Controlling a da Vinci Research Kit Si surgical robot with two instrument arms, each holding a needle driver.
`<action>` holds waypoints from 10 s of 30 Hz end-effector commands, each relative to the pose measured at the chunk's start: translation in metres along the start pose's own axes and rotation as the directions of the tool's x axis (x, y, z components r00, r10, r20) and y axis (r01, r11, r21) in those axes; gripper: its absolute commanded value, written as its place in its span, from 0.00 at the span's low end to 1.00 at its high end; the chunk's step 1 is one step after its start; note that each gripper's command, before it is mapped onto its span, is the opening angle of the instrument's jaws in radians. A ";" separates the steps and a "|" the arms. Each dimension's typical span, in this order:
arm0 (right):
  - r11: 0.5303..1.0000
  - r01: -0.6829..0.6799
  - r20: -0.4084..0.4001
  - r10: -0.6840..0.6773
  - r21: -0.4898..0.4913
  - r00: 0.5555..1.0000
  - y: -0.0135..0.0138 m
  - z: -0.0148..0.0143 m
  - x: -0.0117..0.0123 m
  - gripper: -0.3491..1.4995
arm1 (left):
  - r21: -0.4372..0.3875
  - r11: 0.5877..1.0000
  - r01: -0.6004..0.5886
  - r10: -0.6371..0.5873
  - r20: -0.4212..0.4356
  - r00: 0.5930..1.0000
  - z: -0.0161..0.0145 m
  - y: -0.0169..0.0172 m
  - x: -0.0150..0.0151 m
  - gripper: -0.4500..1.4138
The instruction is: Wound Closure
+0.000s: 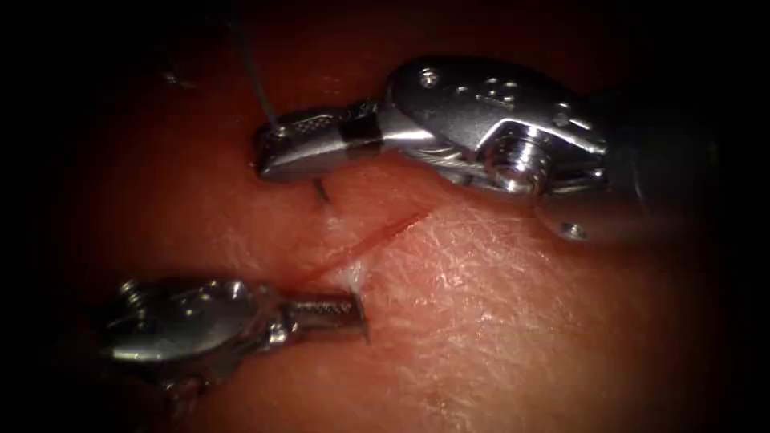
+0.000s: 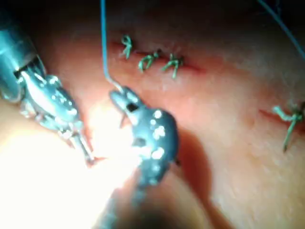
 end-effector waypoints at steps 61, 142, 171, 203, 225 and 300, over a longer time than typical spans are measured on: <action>0.930 0.126 0.039 -0.120 -0.344 0.992 0.0026 -0.0084 -0.0016 0.74 | 0.085 0.881 -0.465 0.469 -0.029 0.883 0.0024 0.0017 0.0018 0.02; 0.947 -0.283 -0.136 0.264 -0.154 0.955 -0.0016 -0.0114 -0.0026 0.51 | 0.084 0.780 -0.620 0.625 -0.047 0.779 -0.0004 0.0075 0.0092 0.00; 0.897 -0.439 -0.253 0.438 0.057 0.863 -0.0010 -0.0064 -0.0018 0.38 | 0.096 0.639 -0.763 0.767 -0.001 0.642 0.0016 0.0073 0.0073 0.00; 0.885 -0.459 -0.233 0.463 0.073 0.855 -0.0016 -0.0045 -0.0026 0.51 | 0.091 0.632 -0.770 0.773 0.001 0.634 0.0015 0.0081 0.0073 0.00; 0.970 -0.241 -0.217 0.243 0.037 0.945 -0.0009 -0.0051 -0.0029 0.00 | 0.049 0.738 -0.673 0.675 -0.029 0.738 0.0004 0.0083 0.0087 0.50; 0.747 0.516 -0.120 -0.609 -0.419 0.784 0.0046 -0.0020 0.0034 0.00 | -0.228 0.935 -0.270 0.332 0.302 0.894 0.0004 -0.0024 0.0040 0.14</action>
